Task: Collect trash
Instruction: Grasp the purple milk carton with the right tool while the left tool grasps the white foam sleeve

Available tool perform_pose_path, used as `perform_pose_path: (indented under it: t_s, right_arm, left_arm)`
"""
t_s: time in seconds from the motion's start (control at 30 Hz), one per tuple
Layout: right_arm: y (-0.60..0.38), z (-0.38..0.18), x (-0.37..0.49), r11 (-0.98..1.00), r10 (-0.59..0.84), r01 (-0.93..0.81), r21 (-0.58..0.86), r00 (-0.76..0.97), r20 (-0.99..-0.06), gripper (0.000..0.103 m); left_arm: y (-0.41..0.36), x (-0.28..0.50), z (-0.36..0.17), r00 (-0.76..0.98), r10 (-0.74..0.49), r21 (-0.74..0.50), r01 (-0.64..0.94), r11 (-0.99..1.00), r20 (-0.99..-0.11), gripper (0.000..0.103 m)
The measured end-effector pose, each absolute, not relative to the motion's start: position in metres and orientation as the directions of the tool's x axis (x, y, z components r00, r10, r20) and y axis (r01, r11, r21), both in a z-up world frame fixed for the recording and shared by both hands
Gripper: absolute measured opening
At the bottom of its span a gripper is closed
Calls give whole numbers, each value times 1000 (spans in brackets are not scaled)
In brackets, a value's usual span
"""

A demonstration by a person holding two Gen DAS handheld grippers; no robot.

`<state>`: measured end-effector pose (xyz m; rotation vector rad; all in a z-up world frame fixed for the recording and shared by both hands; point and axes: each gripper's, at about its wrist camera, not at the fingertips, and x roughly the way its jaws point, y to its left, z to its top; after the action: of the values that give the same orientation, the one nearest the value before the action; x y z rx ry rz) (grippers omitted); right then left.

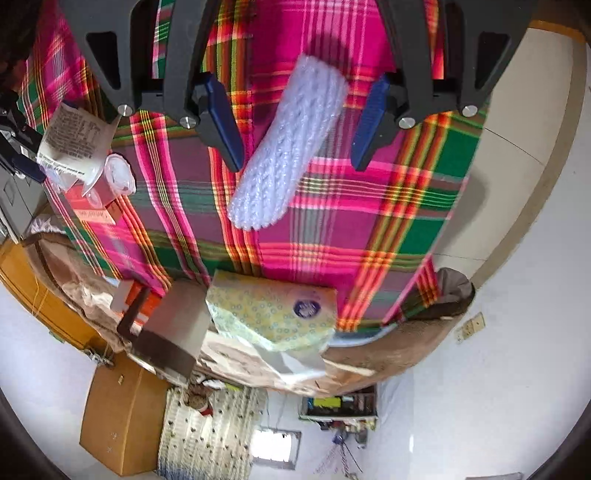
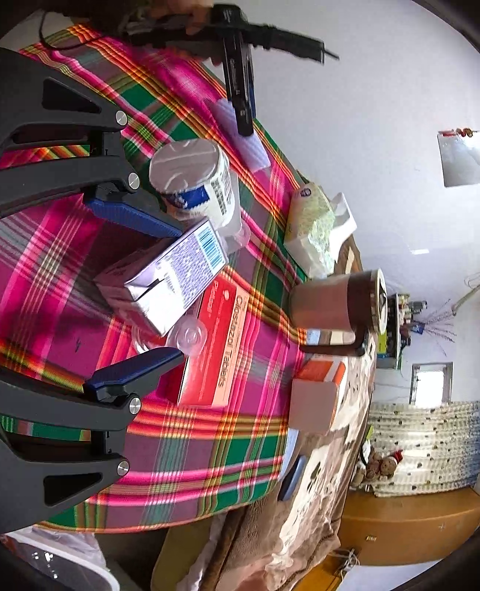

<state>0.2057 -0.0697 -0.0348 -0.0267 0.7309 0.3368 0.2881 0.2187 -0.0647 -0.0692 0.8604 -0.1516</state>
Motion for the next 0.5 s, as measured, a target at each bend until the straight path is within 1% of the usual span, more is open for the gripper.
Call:
perform_pose_path:
  t_s: [0.13,0.3,0.37,0.4,0.47,0.5]
  right_arm:
    - [-64,-39,206,932,328,-342,119,657,-679,63]
    - [-64,-40,205,929,341,-345,136,648,-681,63]
    - [-65,-40,203,927,350,-344,151,643,-681,63]
    - [-65,-40,203,926,352,-343,156,641,-682,63]
    - [-65,-41,202,926,354,-341,161,639,-683,63]
    - [-64,-42,202,926,355,-338,167,637,-684,62]
  left_arm:
    - [209,289,-69,627,-159,-96,133,986,-763,62]
    - [208,291,-72,616,-174,-108,144,984,-768,60]
    - [209,292,-73,614,-175,-112,141,984,-770,57]
    - [209,293,-74,613,-176,-113,140,984,-771,52]
    - [208,294,-74,610,-177,-110,146,983,-772,48]
    - [206,294,-75,610,-176,-107,149,983,-773,45]
